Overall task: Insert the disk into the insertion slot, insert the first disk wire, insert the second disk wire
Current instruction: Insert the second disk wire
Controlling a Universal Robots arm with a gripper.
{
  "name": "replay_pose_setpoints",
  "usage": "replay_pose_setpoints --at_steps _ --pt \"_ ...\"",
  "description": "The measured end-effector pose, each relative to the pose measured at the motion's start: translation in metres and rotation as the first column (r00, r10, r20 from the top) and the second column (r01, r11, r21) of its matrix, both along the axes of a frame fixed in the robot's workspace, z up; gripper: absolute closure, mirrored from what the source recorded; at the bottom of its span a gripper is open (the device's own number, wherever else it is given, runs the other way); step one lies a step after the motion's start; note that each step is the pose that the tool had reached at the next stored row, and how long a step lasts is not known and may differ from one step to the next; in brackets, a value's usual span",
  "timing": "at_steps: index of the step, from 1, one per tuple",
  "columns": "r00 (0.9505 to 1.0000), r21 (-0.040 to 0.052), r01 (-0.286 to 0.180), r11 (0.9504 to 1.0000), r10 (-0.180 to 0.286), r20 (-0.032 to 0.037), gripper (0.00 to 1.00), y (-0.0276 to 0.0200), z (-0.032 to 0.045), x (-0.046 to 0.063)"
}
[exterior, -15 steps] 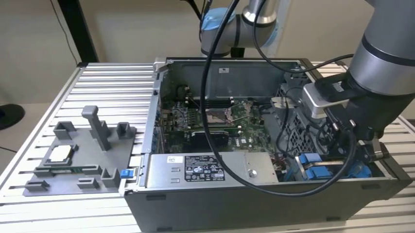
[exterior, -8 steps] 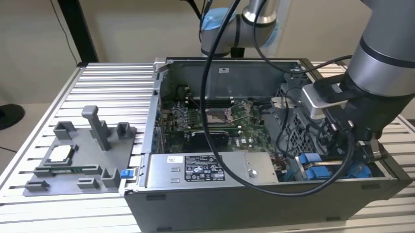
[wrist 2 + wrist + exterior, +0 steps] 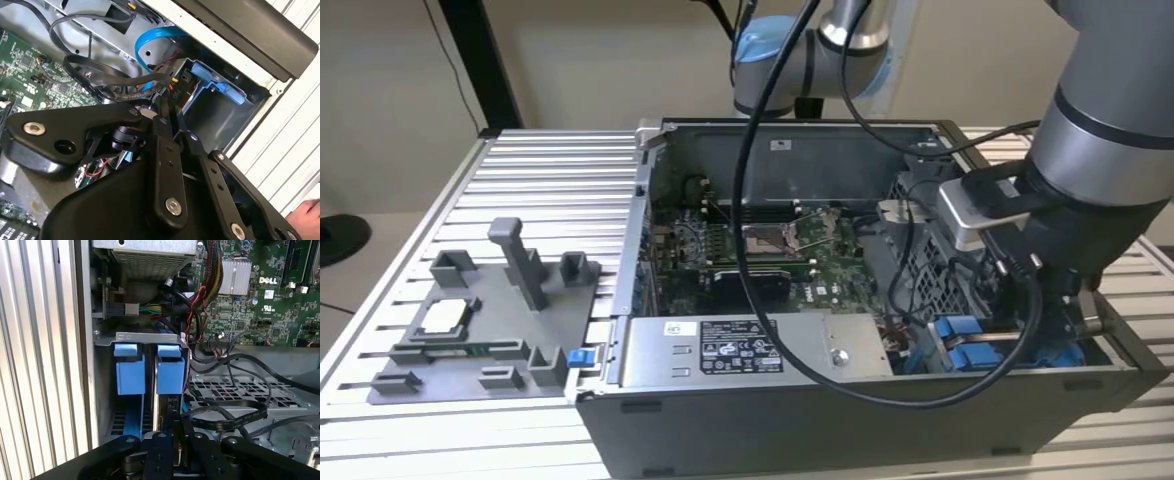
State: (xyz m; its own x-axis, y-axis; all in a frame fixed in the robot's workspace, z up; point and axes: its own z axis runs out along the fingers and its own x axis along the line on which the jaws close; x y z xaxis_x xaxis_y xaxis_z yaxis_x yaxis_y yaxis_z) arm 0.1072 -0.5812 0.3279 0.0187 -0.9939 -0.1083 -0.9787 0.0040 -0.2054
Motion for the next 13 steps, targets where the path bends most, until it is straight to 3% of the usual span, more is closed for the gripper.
replay_pose_setpoints --at_steps 1,13 --pt "1.0000 0.0031 0.000 1.0000 0.000 0.0001 0.00 0.0002 0.0018 0.000" --pt "1.0000 0.0008 0.001 1.0000 -0.001 -0.0001 0.00 0.0003 0.0577 0.000"
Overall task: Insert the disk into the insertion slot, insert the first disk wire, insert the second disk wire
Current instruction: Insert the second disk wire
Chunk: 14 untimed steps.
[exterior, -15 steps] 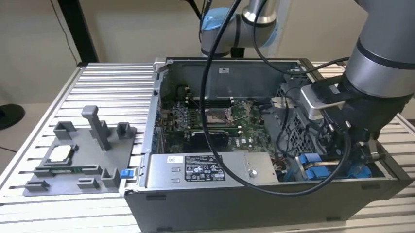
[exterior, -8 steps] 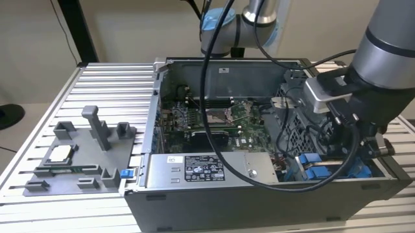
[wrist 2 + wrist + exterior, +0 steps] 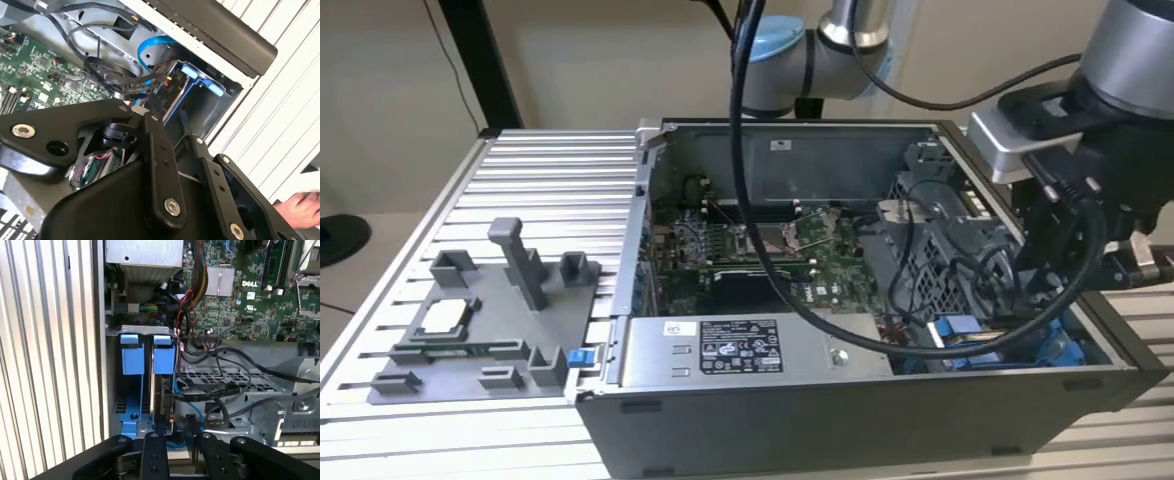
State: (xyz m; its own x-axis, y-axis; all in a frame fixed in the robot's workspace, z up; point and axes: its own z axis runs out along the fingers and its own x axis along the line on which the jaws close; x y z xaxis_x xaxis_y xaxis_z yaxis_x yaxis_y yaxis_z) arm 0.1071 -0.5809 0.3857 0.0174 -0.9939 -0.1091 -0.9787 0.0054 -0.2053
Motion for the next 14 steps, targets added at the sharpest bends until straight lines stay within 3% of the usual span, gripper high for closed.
replay_pose_setpoints --at_steps 2,4,14 --pt "1.0000 0.0003 0.000 1.0000 0.000 0.0000 0.00 0.0000 0.0088 0.000" --pt "1.0000 0.0005 0.000 1.0000 0.000 0.0000 0.00 0.0000 0.0129 0.000" --pt "1.0000 0.0006 0.000 1.0000 0.000 0.0000 0.00 0.0000 0.0146 0.000"
